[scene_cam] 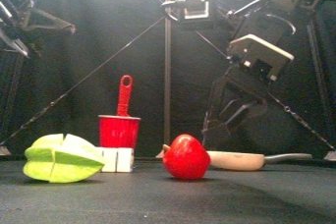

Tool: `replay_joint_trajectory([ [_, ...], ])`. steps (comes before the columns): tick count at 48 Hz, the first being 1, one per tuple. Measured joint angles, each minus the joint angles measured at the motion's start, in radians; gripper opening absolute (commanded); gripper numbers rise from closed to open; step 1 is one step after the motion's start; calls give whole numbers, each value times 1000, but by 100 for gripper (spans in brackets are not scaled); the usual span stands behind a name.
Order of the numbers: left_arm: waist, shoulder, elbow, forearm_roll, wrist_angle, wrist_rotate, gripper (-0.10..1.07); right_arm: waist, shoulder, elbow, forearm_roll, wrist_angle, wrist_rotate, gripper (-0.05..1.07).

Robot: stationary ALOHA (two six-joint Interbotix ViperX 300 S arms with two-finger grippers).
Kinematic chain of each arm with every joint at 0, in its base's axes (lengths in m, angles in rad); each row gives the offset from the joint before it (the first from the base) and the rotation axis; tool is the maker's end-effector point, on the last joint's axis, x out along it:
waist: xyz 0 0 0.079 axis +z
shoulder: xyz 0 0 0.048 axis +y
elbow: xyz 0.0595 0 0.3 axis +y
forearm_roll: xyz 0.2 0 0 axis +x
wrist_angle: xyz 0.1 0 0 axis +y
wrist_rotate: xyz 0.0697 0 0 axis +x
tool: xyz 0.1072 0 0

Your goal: Grab knife

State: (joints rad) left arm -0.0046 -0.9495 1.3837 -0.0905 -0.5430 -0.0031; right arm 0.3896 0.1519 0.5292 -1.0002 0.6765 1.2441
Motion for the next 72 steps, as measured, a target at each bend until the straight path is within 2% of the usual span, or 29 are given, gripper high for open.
replay_joint_trajectory([
  [8, -2, 0, 0, 0, 0, 0, 0, -12, -86, 8, -86, 2, 0, 98],
  [14, 0, 0, 2, 0, 2, 0, 0, -44, -163, 0, -192, -15, 0, 98],
  [23, 6, 0, 2, 0, 0, 2, 0, -155, -229, -71, -262, -58, 0, 98],
  [33, 9, 0, 0, 0, 0, 2, 0, -249, -229, -164, -264, -132, 0, 98],
  [44, 15, 0, 2, 0, 0, 0, 0, -371, -187, -206, -264, -356, 2, 98],
  [52, 18, 0, 2, 0, 0, 2, 0, -448, -156, -232, -256, -463, 0, 98],
  [63, 18, 0, 3, 0, 0, 2, 0, -500, -127, -285, -170, -460, 0, 98],
  [72, 20, 0, 3, 0, 0, 2, 0, -495, -123, -318, -123, -330, 0, 97],
])
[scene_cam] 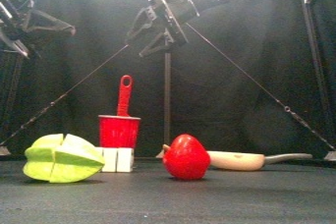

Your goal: Grab knife

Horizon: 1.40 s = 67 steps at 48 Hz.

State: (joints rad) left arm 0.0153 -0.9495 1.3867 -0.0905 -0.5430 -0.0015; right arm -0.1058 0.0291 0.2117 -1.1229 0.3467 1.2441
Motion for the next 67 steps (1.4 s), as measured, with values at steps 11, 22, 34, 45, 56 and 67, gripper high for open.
replay_joint_trajectory([
  [11, 3, 0, 0, 0, 0, -2, 0, 5, 5, -43, 35, 143, 0, 97],
  [22, 5, 0, 0, 0, 0, 0, 0, 8, 12, -84, 81, 284, 0, 93],
  [34, 8, 0, 0, 0, 0, 0, 0, 15, 26, -172, 178, 407, -156, 91],
  [45, 12, 0, 2, 0, 0, 0, 0, 6, 71, -282, 500, 388, -558, 91],
  [56, 12, 0, 2, 0, 0, 0, 0, 2, 146, -379, 729, 380, -920, 90],
  [67, 12, 0, 2, 0, 0, 0, 0, 3, 227, -410, 827, 403, -1137, 90],
])
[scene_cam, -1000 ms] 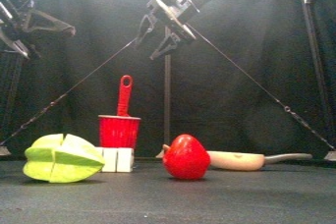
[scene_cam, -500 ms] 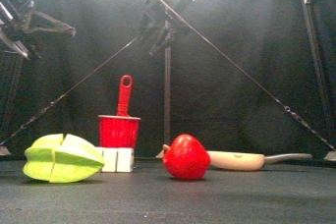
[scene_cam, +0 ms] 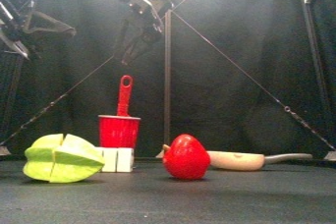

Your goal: Grab knife

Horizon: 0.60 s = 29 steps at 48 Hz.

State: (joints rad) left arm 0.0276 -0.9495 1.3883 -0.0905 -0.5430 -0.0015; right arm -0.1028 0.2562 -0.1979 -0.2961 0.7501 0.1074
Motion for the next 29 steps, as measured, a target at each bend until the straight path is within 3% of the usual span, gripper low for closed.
replay_joint_trajectory([
  [6, 2, 0, 0, 0, 0, 0, 0, 0, 31, -15, 3, 12, -86, 90],
  [20, 2, 0, 0, 0, 0, -2, 0, 2, 80, -46, -28, 67, -130, 90],
  [29, 3, 0, 3, 0, 0, 0, 0, 2, 123, -127, -32, 156, -179, 90],
])
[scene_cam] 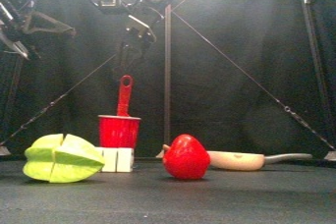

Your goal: Grab knife

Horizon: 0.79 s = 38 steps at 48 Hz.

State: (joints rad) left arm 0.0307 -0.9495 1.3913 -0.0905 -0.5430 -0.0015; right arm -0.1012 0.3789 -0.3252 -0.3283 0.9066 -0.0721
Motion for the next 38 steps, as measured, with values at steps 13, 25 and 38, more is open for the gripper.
replay_joint_trajectory([
  [13, 3, 0, 0, 0, 0, 0, 0, 2, 118, -193, -3, 212, -17, 90],
  [25, 3, 0, 2, 0, 0, 0, 0, 2, 173, -270, 20, 311, -84, 90],
  [38, 5, 0, 2, 0, 0, -2, 0, 0, 183, -279, 28, 342, -89, 89],
])
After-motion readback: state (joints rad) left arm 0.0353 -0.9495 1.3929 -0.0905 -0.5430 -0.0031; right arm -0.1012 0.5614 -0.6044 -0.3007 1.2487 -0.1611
